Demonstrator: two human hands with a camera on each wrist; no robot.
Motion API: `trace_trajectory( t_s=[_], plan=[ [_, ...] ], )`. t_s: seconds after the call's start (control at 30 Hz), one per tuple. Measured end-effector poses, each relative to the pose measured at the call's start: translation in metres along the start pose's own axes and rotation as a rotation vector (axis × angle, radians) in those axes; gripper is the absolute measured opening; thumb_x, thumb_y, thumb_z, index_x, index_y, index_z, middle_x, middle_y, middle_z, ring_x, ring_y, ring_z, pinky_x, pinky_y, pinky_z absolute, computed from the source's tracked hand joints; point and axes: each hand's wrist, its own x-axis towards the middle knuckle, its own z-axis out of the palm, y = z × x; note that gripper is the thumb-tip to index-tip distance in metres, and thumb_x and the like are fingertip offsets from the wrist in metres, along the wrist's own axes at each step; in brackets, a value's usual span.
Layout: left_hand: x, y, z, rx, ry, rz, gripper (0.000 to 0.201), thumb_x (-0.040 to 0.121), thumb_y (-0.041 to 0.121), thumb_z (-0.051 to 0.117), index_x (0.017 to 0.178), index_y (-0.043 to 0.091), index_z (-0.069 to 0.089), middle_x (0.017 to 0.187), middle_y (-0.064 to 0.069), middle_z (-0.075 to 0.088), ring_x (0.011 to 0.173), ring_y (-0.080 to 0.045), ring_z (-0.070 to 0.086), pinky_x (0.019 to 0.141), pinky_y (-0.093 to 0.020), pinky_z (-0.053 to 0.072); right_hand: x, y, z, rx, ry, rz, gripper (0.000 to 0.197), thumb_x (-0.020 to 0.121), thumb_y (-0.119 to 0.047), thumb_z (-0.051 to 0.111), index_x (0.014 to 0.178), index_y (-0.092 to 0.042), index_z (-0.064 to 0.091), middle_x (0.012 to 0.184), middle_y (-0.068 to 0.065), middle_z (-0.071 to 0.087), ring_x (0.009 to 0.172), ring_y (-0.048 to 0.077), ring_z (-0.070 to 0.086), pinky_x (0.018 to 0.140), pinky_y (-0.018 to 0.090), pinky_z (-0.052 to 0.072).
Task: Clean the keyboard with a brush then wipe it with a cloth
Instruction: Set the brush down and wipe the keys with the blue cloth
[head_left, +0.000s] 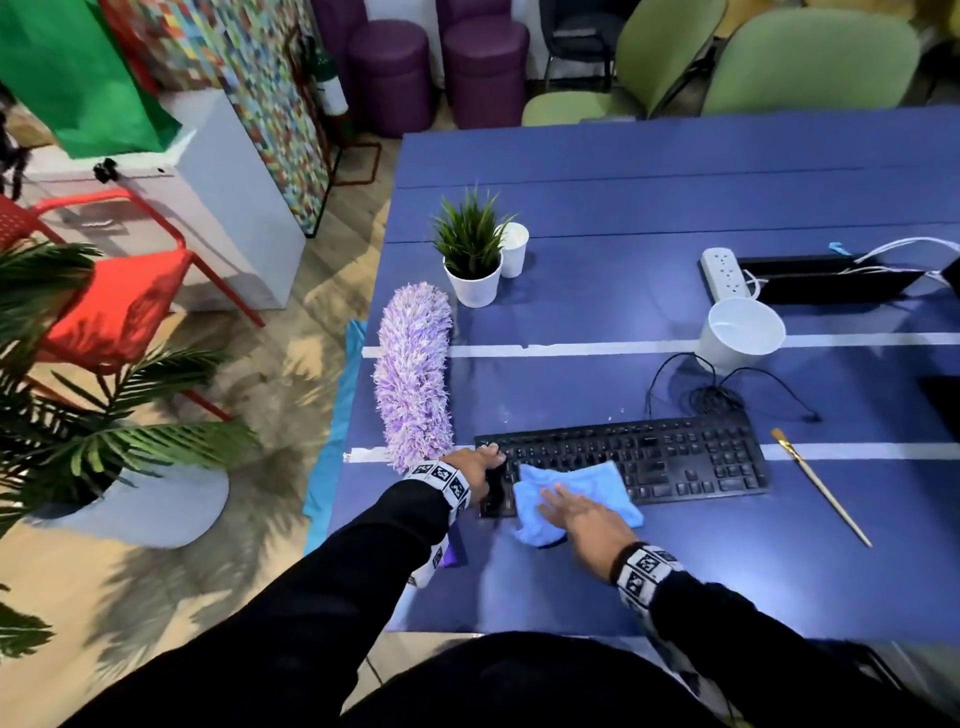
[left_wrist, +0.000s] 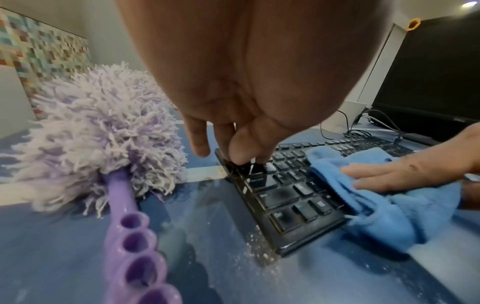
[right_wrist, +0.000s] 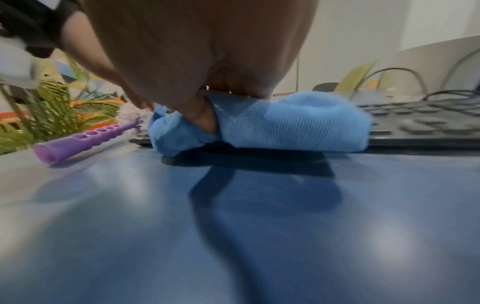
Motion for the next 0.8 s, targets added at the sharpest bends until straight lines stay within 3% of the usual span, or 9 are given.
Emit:
trace_trajectory(
  t_s=[0.03, 0.13, 0.27, 0.33, 0.4, 0.53, 0.67, 0.77, 0.8],
  plan=[
    [0.0, -0.002, 0.002, 0.028, 0.011, 0.022, 0.056, 0.097, 0.009, 0.046, 0.15, 0.014, 0.029, 0.161, -0.007, 0.023, 0.147, -0.023, 0.023, 0.121, -0.034, 0.017, -0.005, 0.009, 0.002, 0.084, -0.098, 0.064, 0.066, 0.063, 0.009, 0.049, 0.123, -0.013, 0.061, 0.136, 0.009, 0.054, 0.128, 0.03, 0.048, 0.105, 0.044, 0.037],
    [0.001, -0.006, 0.008, 0.029, 0.074, 0.08, 0.049, 0.1, 0.017, 0.047, 0.147, 0.017, 0.036, 0.159, -0.006, 0.027, 0.147, -0.019, 0.023, 0.119, -0.023, 0.009, 0.005, 0.005, 0.005, -0.011, -0.002, 0.125, 0.058, 0.054, 0.0, 0.047, 0.104, -0.016, 0.072, 0.113, 0.005, 0.07, 0.105, 0.026, 0.066, 0.1, 0.032, 0.044],
    [0.0, 0.0, -0.005, 0.089, -0.041, 0.083, 0.058, 0.091, 0.034, 0.045, 0.146, 0.017, 0.039, 0.16, -0.01, 0.025, 0.146, -0.024, 0.027, 0.12, -0.029, 0.017, 0.046, -0.059, -0.006, 0.096, 0.012, -0.053, 0.056, 0.066, -0.002, 0.062, 0.121, -0.014, 0.062, 0.13, 0.011, 0.058, 0.126, 0.03, 0.049, 0.107, 0.039, 0.039],
    [0.001, 0.002, -0.008, 0.132, -0.052, 0.079, 0.063, 0.084, 0.04, 0.043, 0.144, 0.019, 0.043, 0.159, -0.009, 0.027, 0.144, -0.024, 0.031, 0.118, -0.032, 0.023, 0.047, -0.062, -0.018, 0.124, -0.026, -0.05, 0.058, 0.076, 0.007, 0.051, 0.132, -0.011, 0.051, 0.144, 0.015, 0.043, 0.137, 0.031, 0.033, 0.112, 0.039, 0.03],
    [0.002, 0.0, -0.004, 0.186, -0.026, 0.082, 0.059, 0.092, 0.028, 0.052, 0.148, 0.023, 0.036, 0.161, -0.004, 0.022, 0.146, -0.021, 0.028, 0.119, -0.033, 0.022, 0.03, -0.04, -0.022, 0.11, -0.106, -0.007, 0.063, 0.078, 0.009, 0.045, 0.138, -0.013, 0.045, 0.153, 0.006, 0.029, 0.144, 0.026, 0.018, 0.115, 0.042, 0.021],
    [0.003, -0.006, 0.004, 0.234, 0.041, 0.099, 0.059, 0.096, 0.022, 0.048, 0.151, 0.03, 0.027, 0.162, 0.004, 0.017, 0.148, -0.015, 0.02, 0.122, -0.033, 0.016, -0.026, 0.042, -0.021, 0.216, -0.153, 0.218, 0.07, 0.075, 0.009, 0.045, 0.14, -0.018, 0.043, 0.153, -0.004, 0.024, 0.143, 0.02, 0.018, 0.117, 0.039, 0.016],
    [0.007, -0.01, 0.008, 0.249, 0.049, 0.104, 0.055, 0.098, 0.027, 0.045, 0.15, 0.035, 0.028, 0.162, 0.007, 0.016, 0.147, -0.016, 0.022, 0.12, -0.033, 0.018, -0.052, 0.08, -0.028, 0.246, -0.009, 0.444, 0.061, 0.058, 0.016, 0.06, 0.116, -0.002, 0.063, 0.127, 0.019, 0.059, 0.122, 0.045, 0.05, 0.098, 0.054, 0.043],
    [0.011, -0.01, 0.008, 0.231, 0.055, 0.103, 0.052, 0.098, 0.028, 0.045, 0.148, 0.037, 0.032, 0.161, 0.008, 0.019, 0.147, -0.015, 0.024, 0.121, -0.029, 0.015, -0.031, 0.048, -0.036, 0.394, 0.1, 0.292, 0.018, 0.082, 0.013, 0.045, 0.097, 0.018, 0.055, 0.107, 0.039, 0.057, 0.105, 0.043, 0.056, 0.08, 0.048, 0.049],
    [0.013, -0.011, 0.009, 0.218, 0.064, 0.096, 0.051, 0.098, 0.029, 0.046, 0.146, 0.037, 0.035, 0.16, 0.008, 0.022, 0.146, -0.015, 0.027, 0.12, -0.027, 0.016, -0.021, 0.032, -0.038, 0.558, 0.048, 0.234, 0.018, 0.082, 0.012, 0.044, 0.095, 0.019, 0.054, 0.106, 0.039, 0.058, 0.11, 0.035, 0.056, 0.086, 0.04, 0.047]
  ],
)
